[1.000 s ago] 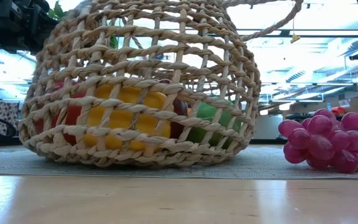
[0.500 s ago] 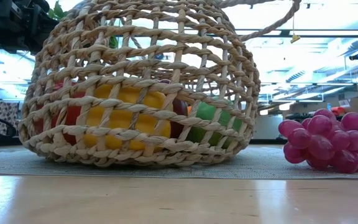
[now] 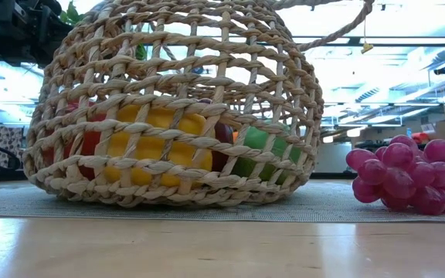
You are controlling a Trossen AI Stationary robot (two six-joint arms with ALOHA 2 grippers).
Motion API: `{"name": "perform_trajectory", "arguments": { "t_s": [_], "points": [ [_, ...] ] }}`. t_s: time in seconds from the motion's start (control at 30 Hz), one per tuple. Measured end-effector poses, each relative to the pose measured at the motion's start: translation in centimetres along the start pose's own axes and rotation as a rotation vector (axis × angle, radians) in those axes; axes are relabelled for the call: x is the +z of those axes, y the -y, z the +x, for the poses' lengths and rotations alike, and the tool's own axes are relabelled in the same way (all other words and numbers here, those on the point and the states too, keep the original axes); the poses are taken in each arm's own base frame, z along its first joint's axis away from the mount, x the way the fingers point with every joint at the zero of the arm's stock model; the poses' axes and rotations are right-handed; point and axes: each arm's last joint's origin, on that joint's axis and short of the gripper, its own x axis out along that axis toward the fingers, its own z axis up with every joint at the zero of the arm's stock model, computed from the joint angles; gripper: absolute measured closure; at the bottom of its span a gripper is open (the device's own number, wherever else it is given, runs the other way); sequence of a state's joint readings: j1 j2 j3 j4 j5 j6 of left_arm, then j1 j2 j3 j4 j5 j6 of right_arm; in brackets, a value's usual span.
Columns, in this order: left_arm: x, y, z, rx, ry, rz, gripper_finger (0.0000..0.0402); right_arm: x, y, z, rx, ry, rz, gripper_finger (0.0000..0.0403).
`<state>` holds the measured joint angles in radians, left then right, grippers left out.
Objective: Build produce basket
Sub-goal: Put the pomegranate into the basket
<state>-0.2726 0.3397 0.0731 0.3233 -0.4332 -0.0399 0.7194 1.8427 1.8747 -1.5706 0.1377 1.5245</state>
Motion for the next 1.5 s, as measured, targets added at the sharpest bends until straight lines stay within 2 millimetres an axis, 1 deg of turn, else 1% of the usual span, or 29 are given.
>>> {"name": "perform_trajectory", "arguments": {
  "t_s": [0.1,0.17,0.3,0.43,0.53,0.6,0.7,0.83,1.0,1.07,1.2,1.33,1.5],
  "points": [
    [0.0,0.0,0.0,0.000,0.000,0.000,0.0254,-0.5,0.7,0.7,-0.032,-0.044,-0.001,0.0057],
    [0.0,0.0,0.0,0.000,0.000,0.000,0.0252,-0.6,1.7,1.0,-0.055,-0.066,-0.001,0.0057],
    [0.0,0.0,0.0,0.000,0.000,0.000,0.0249,-0.5,4.5,1.5,-0.074,-0.107,-0.024,0.0057],
    [0.0,0.0,0.0,0.000,0.000,0.000,0.0252,-0.4,7.9,1.8,-0.006,-0.070,-0.030,0.0057],
    [0.0,0.0,0.0,0.000,0.000,0.000,0.0254,-0.8,10.8,3.1,0.024,-0.055,-0.013,0.0057],
    [0.0,0.0,0.0,0.000,0.000,0.000,0.0253,-1.3,12.6,4.3,0.023,-0.045,0.008,0.0057],
    [0.0,0.0,0.0,0.000,0.000,0.000,0.0250,-1.9,14.9,6.4,-0.008,-0.050,0.032,0.0056],
    [0.0,0.0,0.0,0.000,0.000,0.000,0.0250,-2.2,17.5,7.9,-0.087,-0.110,0.088,0.0054],
    [0.0,0.0,0.0,0.000,0.000,0.000,0.0254,-2.3,18.9,8.3,-0.076,-0.099,0.157,0.0045],
    [0.0,0.0,0.0,0.000,0.000,0.000,0.0253,-2.3,19.3,8.6,-0.078,-0.081,0.186,0.0033],
    [0.0,0.0,0.0,0.000,0.000,0.000,0.0249,-2.5,19.4,9.8,-0.077,-0.071,0.242,0.0006],
    [0.0,0.0,0.0,0.000,0.000,0.000,0.0251,-2.6,20.0,10.8,-0.124,-0.068,0.357,0.0009],
    [0.0,0.0,0.0,0.000,0.000,0.000,0.0254,-2.6,20.0,10.8,-0.120,-0.051,0.412,0.0004]
  ]
}}
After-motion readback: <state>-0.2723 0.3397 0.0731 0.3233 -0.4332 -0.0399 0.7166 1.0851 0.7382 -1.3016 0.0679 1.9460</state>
